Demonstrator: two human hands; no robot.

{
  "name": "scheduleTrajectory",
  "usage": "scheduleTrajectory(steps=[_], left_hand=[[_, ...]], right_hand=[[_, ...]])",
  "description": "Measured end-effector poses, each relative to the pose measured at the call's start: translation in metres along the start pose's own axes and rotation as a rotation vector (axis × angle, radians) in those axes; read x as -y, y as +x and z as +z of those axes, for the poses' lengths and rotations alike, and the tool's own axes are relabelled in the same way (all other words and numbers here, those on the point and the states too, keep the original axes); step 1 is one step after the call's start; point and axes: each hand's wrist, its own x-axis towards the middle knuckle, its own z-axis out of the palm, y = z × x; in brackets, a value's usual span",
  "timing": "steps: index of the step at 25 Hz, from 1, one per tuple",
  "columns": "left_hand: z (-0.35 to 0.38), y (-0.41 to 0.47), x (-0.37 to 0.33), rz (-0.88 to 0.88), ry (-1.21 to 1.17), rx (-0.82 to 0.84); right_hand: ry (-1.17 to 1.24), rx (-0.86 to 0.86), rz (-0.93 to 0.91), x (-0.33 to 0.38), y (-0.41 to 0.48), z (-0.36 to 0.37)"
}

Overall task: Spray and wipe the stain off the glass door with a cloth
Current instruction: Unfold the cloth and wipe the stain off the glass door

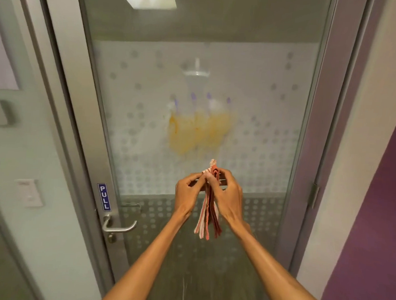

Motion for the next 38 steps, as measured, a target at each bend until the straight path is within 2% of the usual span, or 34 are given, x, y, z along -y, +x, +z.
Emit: scheduleTrajectory(steps=[8, 10, 14, 17, 20, 22, 25, 28, 31, 36, 38], left_hand=[[0.011, 0.06, -0.006, 0.051, 0.061, -0.016], [0.006, 0.07, -0.001, 0.075, 0.163, -0.01], [0.002, 0.088, 0.009, 0.16, 0.418, 0.077], [0.007, 0.094, 0.004, 0.233, 0.603, 0.089], [0.016, 0.095, -0.015, 0.305, 0.436, 0.034], [0.025, 0.093, -0.032, 0.365, 0.345, 0.153], [0.039, 0.09, -0.057, 0.493, 0.487, 0.234], [0.046, 0.095, -0.065, 0.565, 0.714, 0.085], [0.038, 0.107, -0.064, 0.598, 0.769, -0.036], [0.035, 0.13, -0.079, 0.675, 0.805, -0.078], [0.039, 0.144, -0.091, 0.71, 0.814, -0.101]], right_hand=[[0.231, -0.036, 0.043, -0.023, 0.069, -0.021], [0.313, -0.047, 0.075, -0.019, 0.085, -0.029], [0.649, -0.052, 0.171, -0.005, 0.109, -0.049], [0.773, -0.076, 0.155, 0.008, 0.122, -0.066], [0.704, -0.19, 0.105, 0.019, 0.136, -0.07], [0.609, -0.283, 0.078, 0.025, 0.147, -0.063], [0.391, -0.365, 0.025, 0.032, 0.166, -0.052], [0.347, -0.412, 0.007, 0.032, 0.181, -0.05], [0.353, -0.478, 0.03, 0.022, 0.19, -0.052], [0.372, -0.509, 0.098, 0.014, 0.212, -0.049], [0.396, -0.501, 0.049, 0.022, 0.231, -0.047]])
